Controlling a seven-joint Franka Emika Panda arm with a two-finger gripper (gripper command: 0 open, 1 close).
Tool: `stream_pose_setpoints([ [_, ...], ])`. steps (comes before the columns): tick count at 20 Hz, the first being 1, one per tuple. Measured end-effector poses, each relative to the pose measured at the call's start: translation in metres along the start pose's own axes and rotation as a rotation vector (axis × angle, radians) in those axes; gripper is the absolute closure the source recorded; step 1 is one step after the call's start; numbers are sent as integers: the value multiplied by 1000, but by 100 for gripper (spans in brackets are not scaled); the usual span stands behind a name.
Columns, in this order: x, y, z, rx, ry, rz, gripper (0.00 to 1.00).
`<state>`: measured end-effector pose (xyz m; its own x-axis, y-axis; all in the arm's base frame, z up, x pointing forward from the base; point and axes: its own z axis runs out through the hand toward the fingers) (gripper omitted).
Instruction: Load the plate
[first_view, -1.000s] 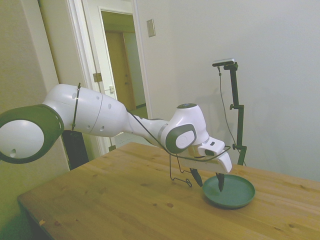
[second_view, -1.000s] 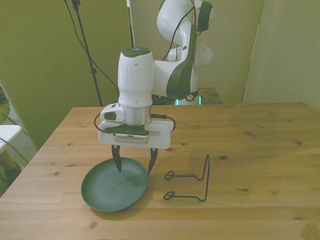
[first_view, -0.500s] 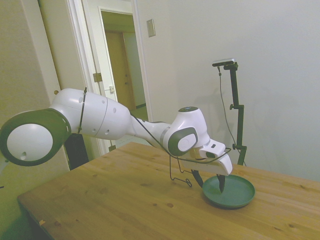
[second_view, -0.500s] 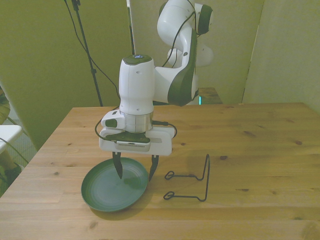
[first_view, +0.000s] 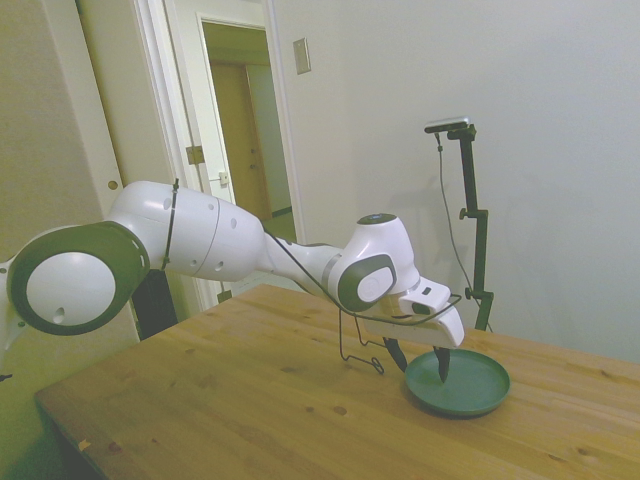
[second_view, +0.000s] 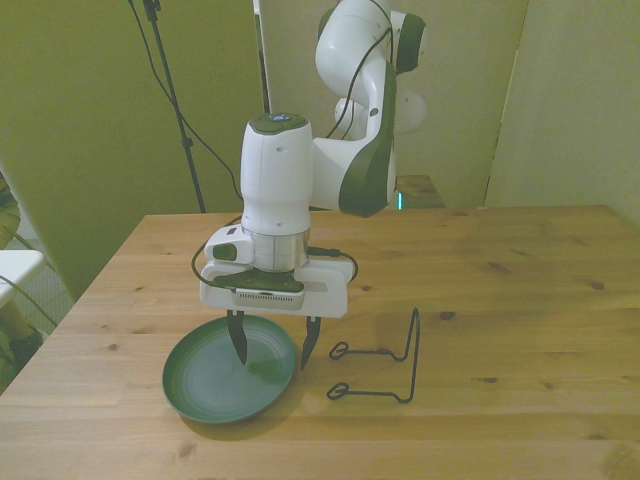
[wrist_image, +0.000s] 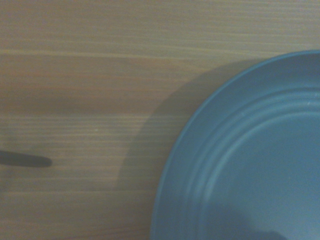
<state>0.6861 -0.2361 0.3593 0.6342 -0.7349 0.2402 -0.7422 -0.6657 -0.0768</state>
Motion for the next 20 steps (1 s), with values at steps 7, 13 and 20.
stream_pose_setpoints([
  [7,-2,-4,2,-68,18,-31,0],
  [13,0,-5,1,-124,42,-70,0],
  [20,0,-5,1,-135,47,-78,100],
])
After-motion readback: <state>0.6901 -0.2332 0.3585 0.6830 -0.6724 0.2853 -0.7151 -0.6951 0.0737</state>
